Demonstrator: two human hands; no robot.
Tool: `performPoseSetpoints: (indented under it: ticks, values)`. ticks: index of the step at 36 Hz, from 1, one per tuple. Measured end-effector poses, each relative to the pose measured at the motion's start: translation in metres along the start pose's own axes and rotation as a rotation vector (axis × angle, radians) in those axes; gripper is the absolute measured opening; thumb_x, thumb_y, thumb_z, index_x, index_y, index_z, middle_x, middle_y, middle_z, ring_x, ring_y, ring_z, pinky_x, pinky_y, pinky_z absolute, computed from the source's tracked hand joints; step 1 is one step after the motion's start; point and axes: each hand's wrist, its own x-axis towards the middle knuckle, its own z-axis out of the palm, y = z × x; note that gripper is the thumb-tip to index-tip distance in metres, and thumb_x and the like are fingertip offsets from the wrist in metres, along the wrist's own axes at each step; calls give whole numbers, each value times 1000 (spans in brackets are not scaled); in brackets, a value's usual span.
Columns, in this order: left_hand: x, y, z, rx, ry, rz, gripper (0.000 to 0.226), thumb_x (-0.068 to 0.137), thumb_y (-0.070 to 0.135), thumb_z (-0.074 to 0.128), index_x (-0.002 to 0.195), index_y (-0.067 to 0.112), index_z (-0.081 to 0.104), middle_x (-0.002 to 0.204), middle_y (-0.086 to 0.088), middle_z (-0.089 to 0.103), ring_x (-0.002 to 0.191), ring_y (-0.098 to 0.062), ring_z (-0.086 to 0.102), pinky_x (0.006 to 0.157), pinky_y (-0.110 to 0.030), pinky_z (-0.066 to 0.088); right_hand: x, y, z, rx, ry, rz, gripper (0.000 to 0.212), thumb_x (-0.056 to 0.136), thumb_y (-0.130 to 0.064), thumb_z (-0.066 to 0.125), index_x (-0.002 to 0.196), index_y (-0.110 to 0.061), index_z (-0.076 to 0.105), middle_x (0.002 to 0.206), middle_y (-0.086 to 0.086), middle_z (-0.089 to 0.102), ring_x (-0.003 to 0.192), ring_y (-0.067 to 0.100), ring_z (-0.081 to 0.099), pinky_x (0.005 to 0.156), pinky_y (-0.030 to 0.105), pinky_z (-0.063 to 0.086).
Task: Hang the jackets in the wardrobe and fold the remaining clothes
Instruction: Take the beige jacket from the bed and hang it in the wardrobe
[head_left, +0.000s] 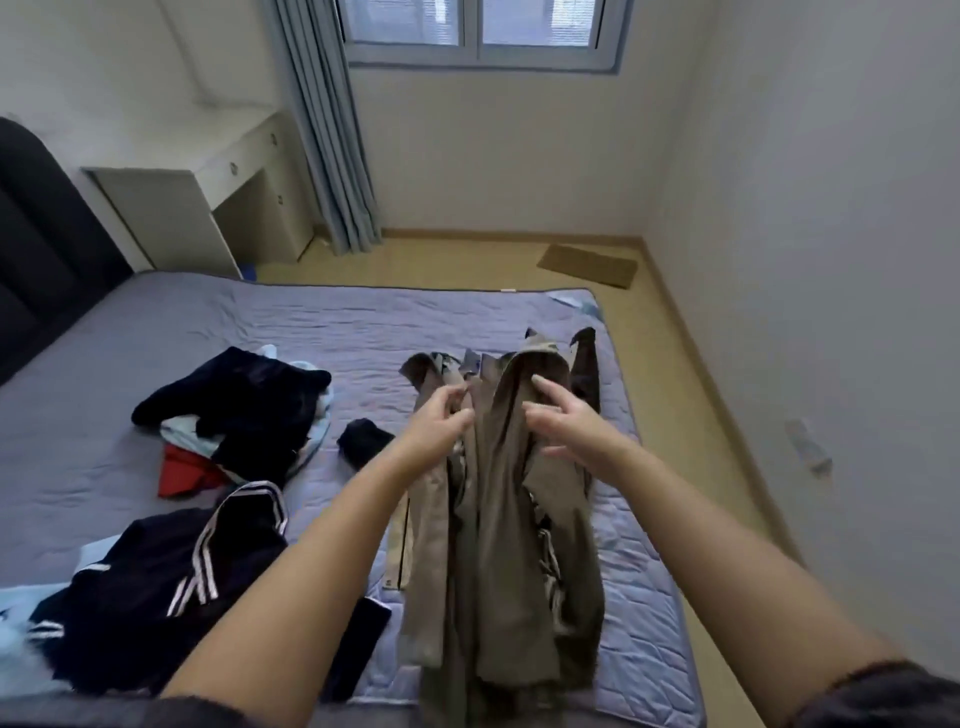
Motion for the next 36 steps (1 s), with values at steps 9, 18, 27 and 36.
performPoseSetpoints:
  ticks: [9,18,27,36]
  values:
    - [-61,-198,68,35,-21,-534,13,92,11,50,95,16,61,102,-10,66,79,-19,58,57,-23,41,-10,196,35,-43,61,517,33,93,-2,47,125,-2,54,101,17,67,66,15,54,42,14,37]
    - [-90,-330,140,-42,-91,-800,21,95,8,48,83,17,62,91,-6,68,90,-26,64,67,-29,42,10,339,90,-99,-75,696,18,93,-4,40,99,-11,55,78,3,62,56,9,53,38,16,33]
    - [-65,-458,170,-228,105,-1003,25,98,4,44,80,8,61,79,-8,67,65,-18,58,56,-26,39,68,452,157,-30,-89,834,16,91,-7,43,91,-16,56,78,1,62,53,9,51,42,17,32]
    - [26,-530,170,-843,507,-900,30,101,19,42,126,3,48,110,-14,60,96,-28,60,72,-33,52,143,505,211,691,348,798,47,83,-17,73,119,-13,44,114,8,62,100,21,64,66,32,53]
